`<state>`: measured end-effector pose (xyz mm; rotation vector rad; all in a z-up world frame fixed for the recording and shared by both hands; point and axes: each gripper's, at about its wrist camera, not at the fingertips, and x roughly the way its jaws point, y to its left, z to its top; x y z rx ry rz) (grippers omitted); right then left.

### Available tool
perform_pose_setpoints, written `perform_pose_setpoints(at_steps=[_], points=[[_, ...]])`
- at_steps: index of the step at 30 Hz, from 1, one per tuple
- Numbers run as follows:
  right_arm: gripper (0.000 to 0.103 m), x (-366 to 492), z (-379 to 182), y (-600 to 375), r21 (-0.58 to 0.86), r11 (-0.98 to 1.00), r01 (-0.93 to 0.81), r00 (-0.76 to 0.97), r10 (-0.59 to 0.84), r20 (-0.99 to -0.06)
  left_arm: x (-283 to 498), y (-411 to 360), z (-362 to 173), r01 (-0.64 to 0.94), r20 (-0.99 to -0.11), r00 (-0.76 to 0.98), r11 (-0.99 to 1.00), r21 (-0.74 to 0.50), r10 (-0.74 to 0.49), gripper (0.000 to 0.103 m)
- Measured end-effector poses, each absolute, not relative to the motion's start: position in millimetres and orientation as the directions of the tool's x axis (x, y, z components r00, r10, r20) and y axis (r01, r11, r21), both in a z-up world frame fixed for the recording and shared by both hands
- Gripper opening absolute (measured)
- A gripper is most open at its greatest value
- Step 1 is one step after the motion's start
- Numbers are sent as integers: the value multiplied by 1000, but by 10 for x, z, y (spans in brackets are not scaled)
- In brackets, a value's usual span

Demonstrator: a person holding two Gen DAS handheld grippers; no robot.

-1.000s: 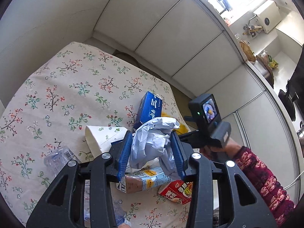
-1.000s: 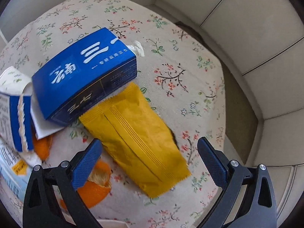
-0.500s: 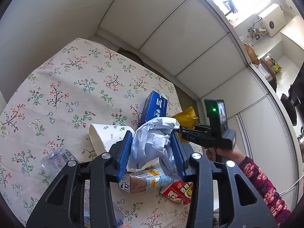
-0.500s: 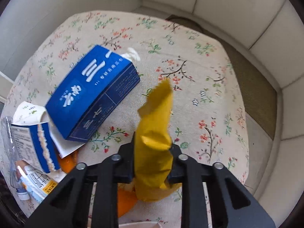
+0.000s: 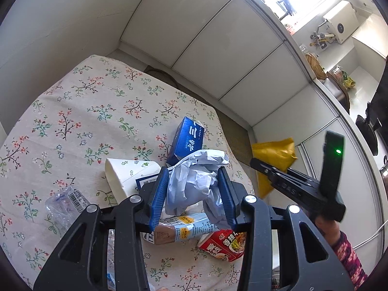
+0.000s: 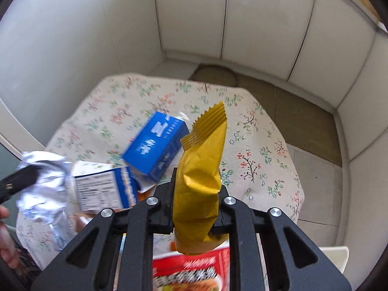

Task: Collect trash
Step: 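Carry the yellow wrapper over the white bin and release it with the right gripper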

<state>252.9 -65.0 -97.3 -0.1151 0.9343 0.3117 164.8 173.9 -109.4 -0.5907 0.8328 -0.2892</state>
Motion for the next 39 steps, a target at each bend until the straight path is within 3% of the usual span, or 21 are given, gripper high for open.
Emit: perform_pose_setpoints(at_steps=[12, 25, 31, 39], points=[[18, 1646, -510, -769, 66, 971, -230, 700, 212, -682, 1281, 1394, -708, 79, -548, 727, 842, -533, -415, 39], [18, 1067, -286, -1616, 35, 999, -2, 816, 21, -577, 767, 787, -400, 121, -481, 789, 865, -488, -382, 39], [18, 983, -347, -2131, 48, 989, 137, 816, -85, -572, 683, 463, -298, 164, -487, 775, 873, -459, -402, 39], [19, 784, -684, -2819, 26, 937, 348, 720, -249, -647, 594, -30, -199, 232, -499, 757, 887, -400, -423, 39]])
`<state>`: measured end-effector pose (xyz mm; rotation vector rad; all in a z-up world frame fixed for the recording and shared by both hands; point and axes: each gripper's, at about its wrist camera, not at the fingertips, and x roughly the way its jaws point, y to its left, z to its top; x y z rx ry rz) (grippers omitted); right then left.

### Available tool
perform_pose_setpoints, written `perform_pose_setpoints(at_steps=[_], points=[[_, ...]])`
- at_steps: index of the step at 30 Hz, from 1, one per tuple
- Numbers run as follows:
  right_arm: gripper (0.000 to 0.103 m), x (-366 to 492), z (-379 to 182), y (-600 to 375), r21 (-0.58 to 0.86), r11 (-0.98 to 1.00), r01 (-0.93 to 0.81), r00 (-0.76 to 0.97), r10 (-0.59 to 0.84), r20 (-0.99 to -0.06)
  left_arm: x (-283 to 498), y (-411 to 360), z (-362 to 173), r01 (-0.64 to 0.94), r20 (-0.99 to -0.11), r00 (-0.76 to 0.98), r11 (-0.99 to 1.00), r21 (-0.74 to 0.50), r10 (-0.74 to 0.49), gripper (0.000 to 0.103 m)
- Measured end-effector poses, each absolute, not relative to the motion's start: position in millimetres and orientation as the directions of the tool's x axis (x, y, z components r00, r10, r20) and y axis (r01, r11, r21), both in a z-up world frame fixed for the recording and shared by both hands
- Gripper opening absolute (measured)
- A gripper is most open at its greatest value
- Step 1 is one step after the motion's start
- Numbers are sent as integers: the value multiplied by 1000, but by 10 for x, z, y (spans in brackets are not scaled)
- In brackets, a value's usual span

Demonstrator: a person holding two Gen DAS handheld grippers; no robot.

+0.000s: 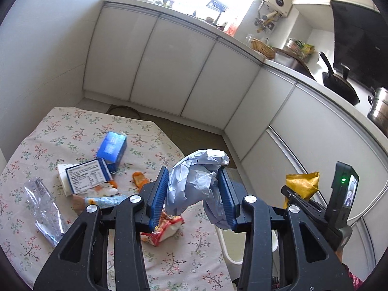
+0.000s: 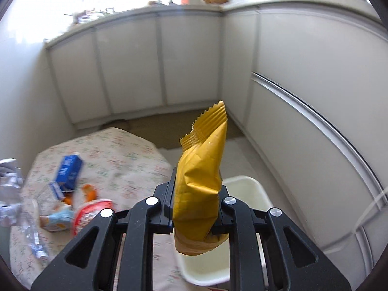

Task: Collect trash
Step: 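Carry the yellow wrapper over the white bin and release it with the right gripper, then lower the white plastic bag into the bin and open the left gripper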

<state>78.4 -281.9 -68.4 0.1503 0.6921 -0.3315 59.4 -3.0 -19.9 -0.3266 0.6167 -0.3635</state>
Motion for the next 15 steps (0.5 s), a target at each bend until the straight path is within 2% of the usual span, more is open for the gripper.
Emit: perform_pose_setpoints(at_steps=[4, 8, 10, 13, 15], points=[[28, 764, -868, -3131, 22, 910, 413, 651, -279, -706, 607, -325, -210, 263, -516, 736, 888, -377, -438, 39], [63, 622, -875, -3358, 79, 898, 432, 660, -255, -707, 649, -606, -235, 296, -533, 714, 885, -359, -454, 40], [73, 545, -824, -3423, 105, 889, 446, 677, -258, -689, 695, -764, -249, 311, -543, 701, 884, -350, -462, 40], [81, 445, -738, -3556, 134, 869, 477, 698, -282, -659, 746, -951, -265, 325, -552, 686, 879, -349, -473, 40], [82, 390, -705, -3643, 149, 853, 500, 701, -298, -648, 786, -1082, -273, 337, -557, 675, 874, -350, -483, 40]])
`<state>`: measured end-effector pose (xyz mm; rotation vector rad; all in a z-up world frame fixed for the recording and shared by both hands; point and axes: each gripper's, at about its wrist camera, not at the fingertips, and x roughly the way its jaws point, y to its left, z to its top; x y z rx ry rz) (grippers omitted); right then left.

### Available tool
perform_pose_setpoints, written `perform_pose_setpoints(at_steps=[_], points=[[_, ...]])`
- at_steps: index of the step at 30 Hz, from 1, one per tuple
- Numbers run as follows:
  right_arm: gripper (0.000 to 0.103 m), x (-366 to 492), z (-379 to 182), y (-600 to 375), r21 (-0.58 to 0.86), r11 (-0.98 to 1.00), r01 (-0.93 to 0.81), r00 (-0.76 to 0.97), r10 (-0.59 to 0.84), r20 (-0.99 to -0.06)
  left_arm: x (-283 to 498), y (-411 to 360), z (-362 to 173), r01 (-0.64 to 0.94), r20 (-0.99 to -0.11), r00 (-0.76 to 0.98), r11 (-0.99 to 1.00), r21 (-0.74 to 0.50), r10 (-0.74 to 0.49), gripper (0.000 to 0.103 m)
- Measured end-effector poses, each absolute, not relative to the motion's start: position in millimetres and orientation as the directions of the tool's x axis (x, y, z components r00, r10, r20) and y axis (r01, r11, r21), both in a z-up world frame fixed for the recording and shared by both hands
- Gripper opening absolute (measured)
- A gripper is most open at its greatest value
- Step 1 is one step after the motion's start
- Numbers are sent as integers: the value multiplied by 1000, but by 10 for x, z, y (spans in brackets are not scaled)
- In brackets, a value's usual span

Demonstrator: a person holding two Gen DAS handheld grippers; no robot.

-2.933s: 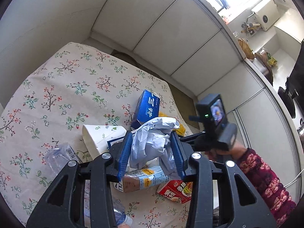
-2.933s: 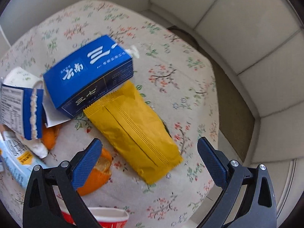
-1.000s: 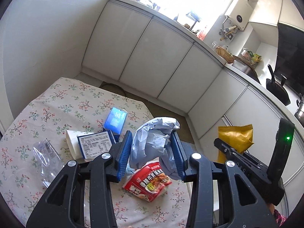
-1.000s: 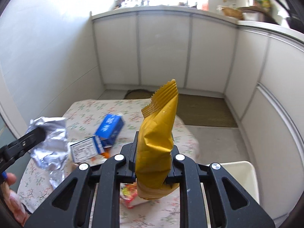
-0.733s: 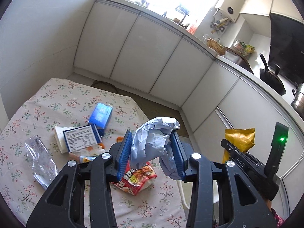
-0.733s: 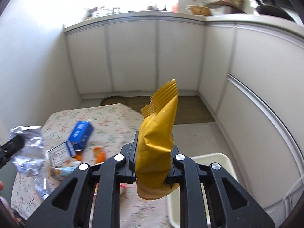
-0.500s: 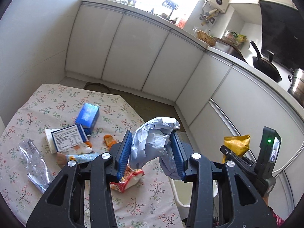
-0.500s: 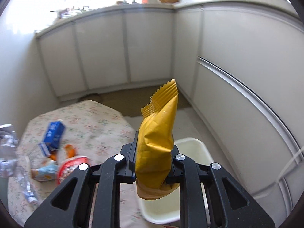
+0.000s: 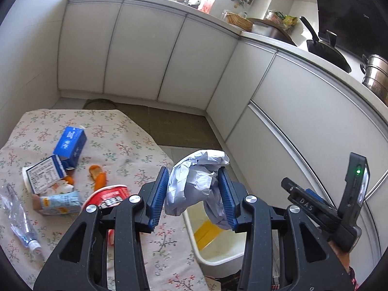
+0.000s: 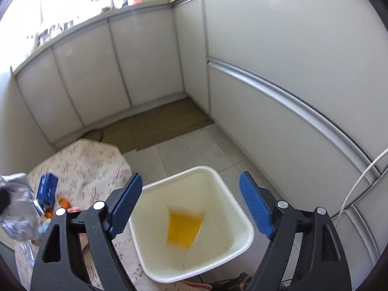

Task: Collect trash
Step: 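Lower the white plastic bag into the bin and open the left gripper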

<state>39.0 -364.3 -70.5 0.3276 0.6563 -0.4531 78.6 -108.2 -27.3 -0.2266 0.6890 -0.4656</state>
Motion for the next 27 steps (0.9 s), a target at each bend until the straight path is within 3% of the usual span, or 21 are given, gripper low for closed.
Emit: perform_pose_setpoints(at_steps=[14, 20, 27], points=[[91, 12, -515, -4092, 51, 716, 696, 625, -569, -535, 986, -1992, -414, 443, -596, 576, 826, -348, -560, 42], [92, 46, -598, -4231, 18, 687, 726, 573, -590, -569, 1100, -2331, -535, 479, -621, 522, 803, -354, -585, 43], [92, 111, -639, -4262, -9, 668, 744, 542, -611, -578, 1150, -2521, -601, 497, -638, 505, 800, -335, -581, 57]])
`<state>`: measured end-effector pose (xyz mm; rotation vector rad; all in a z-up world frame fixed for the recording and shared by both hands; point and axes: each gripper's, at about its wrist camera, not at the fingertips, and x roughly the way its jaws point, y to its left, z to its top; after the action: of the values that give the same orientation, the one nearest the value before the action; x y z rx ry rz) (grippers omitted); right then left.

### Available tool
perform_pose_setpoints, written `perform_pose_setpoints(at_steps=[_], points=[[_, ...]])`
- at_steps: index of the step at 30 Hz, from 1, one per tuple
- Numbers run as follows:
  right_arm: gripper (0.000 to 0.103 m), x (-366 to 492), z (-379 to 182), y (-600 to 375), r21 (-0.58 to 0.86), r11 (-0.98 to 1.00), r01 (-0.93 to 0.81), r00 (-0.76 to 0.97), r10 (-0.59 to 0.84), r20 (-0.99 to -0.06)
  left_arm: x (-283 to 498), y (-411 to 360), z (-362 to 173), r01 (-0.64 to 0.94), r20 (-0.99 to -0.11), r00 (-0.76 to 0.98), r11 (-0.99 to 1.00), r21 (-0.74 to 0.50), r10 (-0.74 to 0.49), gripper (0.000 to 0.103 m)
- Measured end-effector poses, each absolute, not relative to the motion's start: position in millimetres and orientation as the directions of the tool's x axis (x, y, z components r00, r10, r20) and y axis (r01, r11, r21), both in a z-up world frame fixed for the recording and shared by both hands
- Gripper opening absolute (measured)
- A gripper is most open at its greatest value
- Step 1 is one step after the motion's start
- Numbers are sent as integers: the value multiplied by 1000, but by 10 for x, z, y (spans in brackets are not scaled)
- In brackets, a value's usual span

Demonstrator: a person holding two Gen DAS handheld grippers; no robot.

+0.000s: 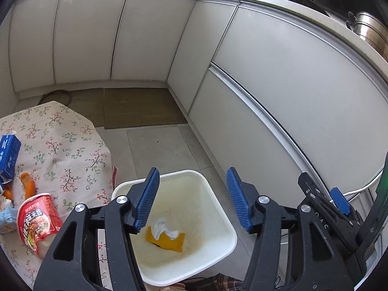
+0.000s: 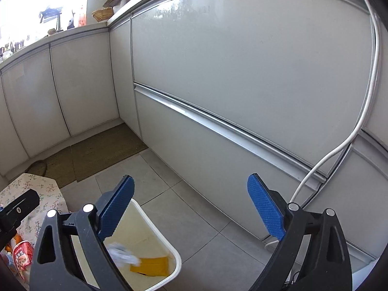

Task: Collect trash
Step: 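Lower the white plastic bag into the bin and open the left gripper, then move both tools back over the table toward the clear bottle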

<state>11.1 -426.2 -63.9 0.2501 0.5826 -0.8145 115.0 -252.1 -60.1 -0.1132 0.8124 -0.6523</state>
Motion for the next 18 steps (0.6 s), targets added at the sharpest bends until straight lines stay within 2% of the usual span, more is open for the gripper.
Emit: perform_pose_setpoints(at_steps=[2, 3, 6, 10, 18], points=[[92, 131, -637, -4230, -21, 667, 744, 539, -619, -571, 1137, -2508, -600, 487, -643, 532, 821, -299, -550, 66], [92, 135, -631, -4200, -29, 667, 744, 539, -625, -564, 1127, -2491, -594, 473, -645, 558, 839, -270, -523, 73], [96, 155, -602, -4081, -56, 668, 742, 546, -652, -526, 1103, -2416, -566, 437, -637, 618, 875, -209, -461, 83], [96, 157, -566, -3882, -90, 680, 728, 571, -673, -470, 1075, -2279, -516, 370, -621, 686, 917, -150, -378, 96], [96, 269, -513, -3453, -68, 750, 658, 651, -611, -451, 999, -1882, -473, 266, -600, 758, 961, -76, -258, 96]])
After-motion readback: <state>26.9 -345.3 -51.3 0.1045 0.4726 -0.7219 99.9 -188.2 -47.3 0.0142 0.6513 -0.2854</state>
